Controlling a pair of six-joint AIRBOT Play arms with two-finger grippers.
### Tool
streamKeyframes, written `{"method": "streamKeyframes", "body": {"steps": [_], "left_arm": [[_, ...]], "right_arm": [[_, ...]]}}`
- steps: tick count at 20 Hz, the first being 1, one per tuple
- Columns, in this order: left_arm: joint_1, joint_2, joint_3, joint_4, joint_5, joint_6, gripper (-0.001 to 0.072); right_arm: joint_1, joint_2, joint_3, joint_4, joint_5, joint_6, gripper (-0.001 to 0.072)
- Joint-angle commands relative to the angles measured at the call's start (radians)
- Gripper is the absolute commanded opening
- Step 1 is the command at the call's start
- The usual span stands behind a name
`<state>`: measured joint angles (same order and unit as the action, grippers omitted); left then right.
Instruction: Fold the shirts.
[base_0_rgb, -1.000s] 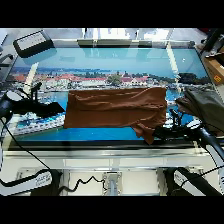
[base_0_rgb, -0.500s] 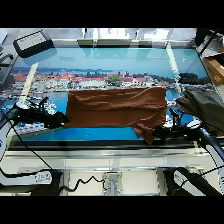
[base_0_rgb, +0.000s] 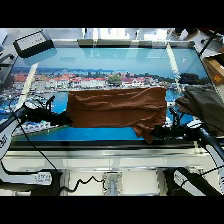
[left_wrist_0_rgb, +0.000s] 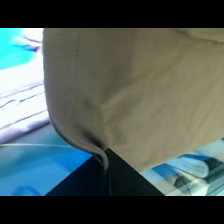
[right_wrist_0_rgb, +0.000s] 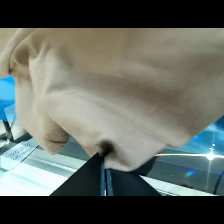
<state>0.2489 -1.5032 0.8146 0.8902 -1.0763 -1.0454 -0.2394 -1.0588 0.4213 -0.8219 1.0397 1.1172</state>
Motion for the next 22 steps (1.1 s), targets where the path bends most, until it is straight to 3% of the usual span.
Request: {"method": "streamKeyframes", "body": {"steps": [1, 6, 10, 15, 22], "left_arm": [[-0.006, -0.002, 0.005, -0.013, -0.044, 0.051, 0.0017], [-0.006, 0.031, 0.1, -0.136, -0.183, 0.127, 0.0016], [-0.006, 0.079, 0.283, -0.156, -0.234, 0.128, 0.0016], [-0.006, 0.09, 0.439, -0.157, -0.119, 0.095, 0.0015], [-0.014, 0.047, 0.441, -0.157, 0.0, 0.085, 0.0015]], "right_arm": [[0.0, 0.001, 0.003, 0.045, 0.011, -0.05, 0.003], [-0.002, 0.032, 0.129, 0.085, 0.018, -0.1, 0.0029], [-0.002, 0.057, 0.281, -0.019, 0.02, -0.067, 0.0028], [-0.002, 0.069, 0.404, -0.306, -0.097, 0.081, 0.0028], [-0.002, 0.003, 0.412, -0.269, -0.356, 0.087, 0.0027]]}}
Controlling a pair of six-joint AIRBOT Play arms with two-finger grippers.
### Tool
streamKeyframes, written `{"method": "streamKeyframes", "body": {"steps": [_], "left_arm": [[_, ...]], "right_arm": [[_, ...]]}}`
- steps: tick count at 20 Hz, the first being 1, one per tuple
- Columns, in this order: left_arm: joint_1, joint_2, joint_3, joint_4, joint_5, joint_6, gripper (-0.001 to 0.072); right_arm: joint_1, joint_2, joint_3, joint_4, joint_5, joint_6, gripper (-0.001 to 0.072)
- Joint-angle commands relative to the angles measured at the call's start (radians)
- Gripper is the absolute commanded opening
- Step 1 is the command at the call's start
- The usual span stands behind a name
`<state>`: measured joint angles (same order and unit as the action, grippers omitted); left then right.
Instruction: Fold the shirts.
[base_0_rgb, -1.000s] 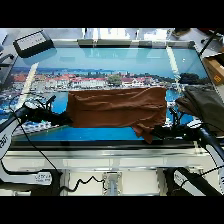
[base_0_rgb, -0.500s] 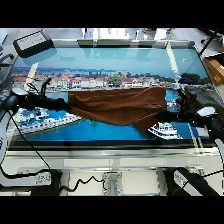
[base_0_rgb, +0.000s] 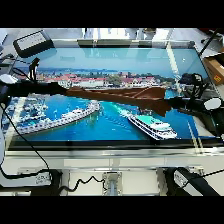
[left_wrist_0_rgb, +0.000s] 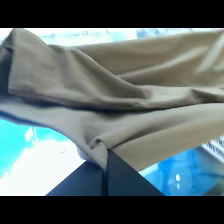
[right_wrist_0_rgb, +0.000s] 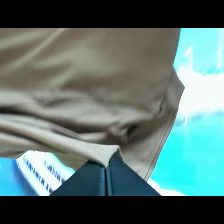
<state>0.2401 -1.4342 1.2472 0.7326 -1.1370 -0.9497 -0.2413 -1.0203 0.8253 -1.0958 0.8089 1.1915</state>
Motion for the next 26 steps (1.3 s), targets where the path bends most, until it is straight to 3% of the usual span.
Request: {"method": "streamKeyframes", "body": {"steps": [1, 8, 16, 21, 26], "left_arm": [[-0.017, -0.043, 0.008, -0.005, 0.076, -0.012, 0.0015], [-0.169, -0.174, 0.017, -0.029, 0.39, -0.018, 0.0015], [-0.165, -0.239, 0.035, 0.002, 0.535, -0.067, 0.0015], [-0.165, -0.319, 0.04, 0.011, 0.539, -0.129, 0.0015], [-0.165, -0.377, 0.175, 0.138, 0.465, -0.225, 0.0016]], "right_arm": [[0.0, -0.062, 0.008, 0.04, -0.155, 0.003, 0.0027], [0.003, -0.227, 0.008, 0.458, -0.426, -0.266, 0.0028], [0.019, -0.456, 0.209, 0.472, -0.409, -0.302, 0.0027], [0.052, -0.59, 0.304, 0.474, -0.395, -0.292, 0.0028], [0.052, -0.609, 0.304, 0.452, -0.385, -0.245, 0.003]]}}
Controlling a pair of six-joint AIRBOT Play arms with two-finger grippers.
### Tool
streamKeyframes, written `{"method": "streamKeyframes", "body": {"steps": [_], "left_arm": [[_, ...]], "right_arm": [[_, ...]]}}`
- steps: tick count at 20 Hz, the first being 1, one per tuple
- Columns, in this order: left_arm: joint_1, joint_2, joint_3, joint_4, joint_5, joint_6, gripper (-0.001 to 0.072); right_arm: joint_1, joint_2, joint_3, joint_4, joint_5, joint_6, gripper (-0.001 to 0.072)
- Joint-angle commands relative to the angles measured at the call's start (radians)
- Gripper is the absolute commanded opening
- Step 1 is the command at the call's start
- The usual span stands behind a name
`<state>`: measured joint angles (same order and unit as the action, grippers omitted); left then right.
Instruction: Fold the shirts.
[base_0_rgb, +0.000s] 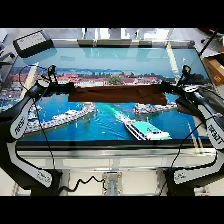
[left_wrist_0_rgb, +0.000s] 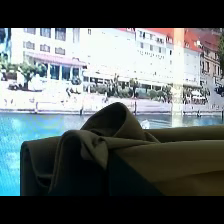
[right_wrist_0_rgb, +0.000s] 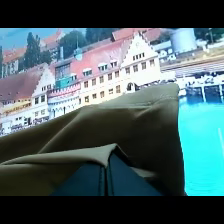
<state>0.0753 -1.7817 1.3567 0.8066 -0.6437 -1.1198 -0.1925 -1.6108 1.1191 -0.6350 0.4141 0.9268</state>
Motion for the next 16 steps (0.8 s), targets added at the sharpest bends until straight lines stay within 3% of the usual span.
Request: {"method": "streamKeyframes", "body": {"steps": [1, 3, 4, 6, 14, 15, 16], "left_arm": [[0.0, -0.03, 0.1, 0.064, -0.031, -0.055, 0.0017], [0.0, -0.03, 0.166, 0.065, -0.035, -0.055, 0.0018], [0.0, -0.03, 0.19, 0.065, -0.041, -0.055, 0.0023], [0.0, -0.03, 0.21, 0.064, -0.055, -0.06, 0.0155], [0.0, -0.056, 0.21, 0.098, -0.097, -0.096, 0.0177], [0.0, -0.056, 0.211, 0.094, -0.121, -0.096, 0.0276], [0.0, -0.056, 0.217, 0.084, -0.165, -0.09, 0.0354]], "right_arm": [[0.003, -0.019, 0.011, -0.008, 0.016, 0.019, 0.0031], [0.003, -0.019, 0.011, -0.008, 0.032, 0.019, 0.0039], [0.003, -0.019, 0.011, -0.008, 0.045, 0.019, 0.0081], [0.003, -0.019, 0.013, -0.002, 0.071, 0.02, 0.0252], [0.002, 0.0, 0.015, 0.004, 0.13, 0.041, 0.0278], [-0.004, 0.004, 0.026, -0.015, 0.165, 0.041, 0.0293], [-0.013, 0.006, 0.043, -0.03, 0.206, 0.042, 0.0379]]}}
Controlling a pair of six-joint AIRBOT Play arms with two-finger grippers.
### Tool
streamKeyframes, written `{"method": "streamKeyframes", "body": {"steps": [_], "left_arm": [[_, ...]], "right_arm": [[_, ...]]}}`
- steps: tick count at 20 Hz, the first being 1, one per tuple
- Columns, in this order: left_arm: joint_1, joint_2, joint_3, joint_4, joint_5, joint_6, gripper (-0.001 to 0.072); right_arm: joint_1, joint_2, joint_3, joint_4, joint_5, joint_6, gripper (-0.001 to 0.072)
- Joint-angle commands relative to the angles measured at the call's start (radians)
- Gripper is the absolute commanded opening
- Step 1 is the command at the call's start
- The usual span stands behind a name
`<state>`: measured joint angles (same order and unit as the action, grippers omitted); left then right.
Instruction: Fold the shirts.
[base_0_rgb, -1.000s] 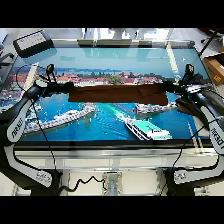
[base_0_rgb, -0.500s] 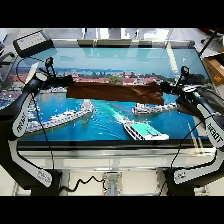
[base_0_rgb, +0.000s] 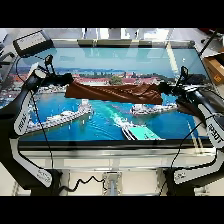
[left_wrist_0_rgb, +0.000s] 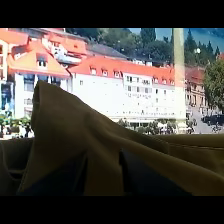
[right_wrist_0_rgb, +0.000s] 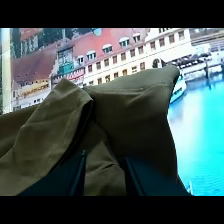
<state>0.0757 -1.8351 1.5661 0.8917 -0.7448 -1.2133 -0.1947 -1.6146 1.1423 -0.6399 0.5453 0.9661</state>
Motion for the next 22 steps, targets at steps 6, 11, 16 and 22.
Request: {"method": "streamKeyframes", "body": {"steps": [6, 11, 16, 22], "left_arm": [[-0.034, -0.002, 0.114, -0.063, -0.333, 0.097, 0.0597], [-0.124, -0.002, 0.132, -0.136, -0.304, 0.158, 0.059], [-0.222, -0.002, 0.132, -0.135, -0.215, 0.249, 0.0115], [-0.259, -0.002, 0.132, -0.128, -0.191, 0.249, 0.0115]], "right_arm": [[-0.124, 0.01, 0.191, -0.182, 0.311, 0.135, 0.0477], [-0.188, -0.004, 0.213, -0.407, 0.553, 0.279, 0.0479], [-0.183, -0.079, 0.212, -0.336, 0.628, 0.305, 0.0479], [-0.135, -0.201, 0.213, -0.201, 0.607, 0.331, 0.0517]]}}
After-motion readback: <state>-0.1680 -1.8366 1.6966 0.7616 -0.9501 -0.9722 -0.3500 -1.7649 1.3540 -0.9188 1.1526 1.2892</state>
